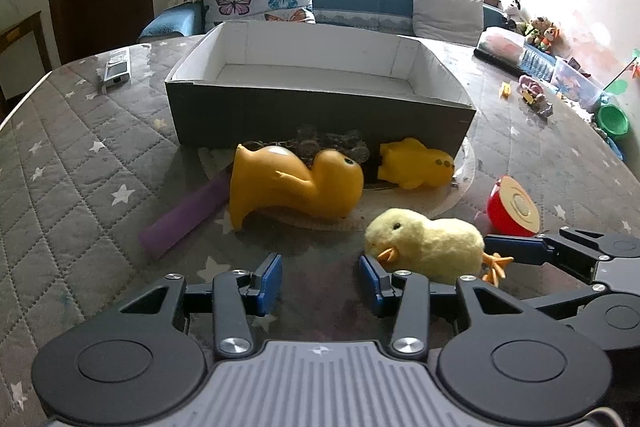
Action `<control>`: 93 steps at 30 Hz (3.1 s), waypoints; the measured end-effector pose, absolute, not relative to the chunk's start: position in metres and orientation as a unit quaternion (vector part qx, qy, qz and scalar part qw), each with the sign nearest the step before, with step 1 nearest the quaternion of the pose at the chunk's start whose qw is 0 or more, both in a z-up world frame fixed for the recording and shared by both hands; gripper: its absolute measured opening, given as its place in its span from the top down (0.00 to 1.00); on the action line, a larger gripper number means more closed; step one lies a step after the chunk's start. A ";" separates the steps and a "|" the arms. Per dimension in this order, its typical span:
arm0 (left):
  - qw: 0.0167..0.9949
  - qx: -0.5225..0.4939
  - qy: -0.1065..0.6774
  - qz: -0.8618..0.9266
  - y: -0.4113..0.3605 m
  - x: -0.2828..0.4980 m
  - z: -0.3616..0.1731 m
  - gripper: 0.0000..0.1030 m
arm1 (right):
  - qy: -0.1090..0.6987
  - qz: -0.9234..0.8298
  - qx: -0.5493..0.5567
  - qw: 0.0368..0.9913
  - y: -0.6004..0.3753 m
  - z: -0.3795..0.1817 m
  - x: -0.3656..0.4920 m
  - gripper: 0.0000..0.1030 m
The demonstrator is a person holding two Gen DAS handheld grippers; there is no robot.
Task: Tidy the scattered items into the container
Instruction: 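Move the right tool to the yellow plush chick and close on it, then carry the chick over the grey box and open the right tool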
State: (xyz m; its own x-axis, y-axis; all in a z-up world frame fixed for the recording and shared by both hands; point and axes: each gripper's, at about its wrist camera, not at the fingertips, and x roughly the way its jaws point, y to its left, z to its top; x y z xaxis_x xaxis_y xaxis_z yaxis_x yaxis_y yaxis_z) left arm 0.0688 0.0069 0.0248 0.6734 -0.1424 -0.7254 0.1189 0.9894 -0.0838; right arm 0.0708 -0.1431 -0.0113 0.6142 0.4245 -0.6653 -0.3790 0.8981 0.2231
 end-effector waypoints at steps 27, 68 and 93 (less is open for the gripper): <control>0.919 -0.008 0.377 -0.117 0.003 0.081 0.040 0.57 | 0.363 0.227 0.033 0.903 -0.150 -0.002 0.077 0.42; 0.918 -0.036 0.339 -0.202 -0.005 0.085 0.070 0.85 | 0.312 0.226 0.002 0.923 -0.147 0.024 0.083 0.42; 0.918 -0.016 0.358 -0.170 0.010 0.244 0.073 0.85 | 0.332 0.216 -0.009 0.918 -0.116 0.035 0.235 0.42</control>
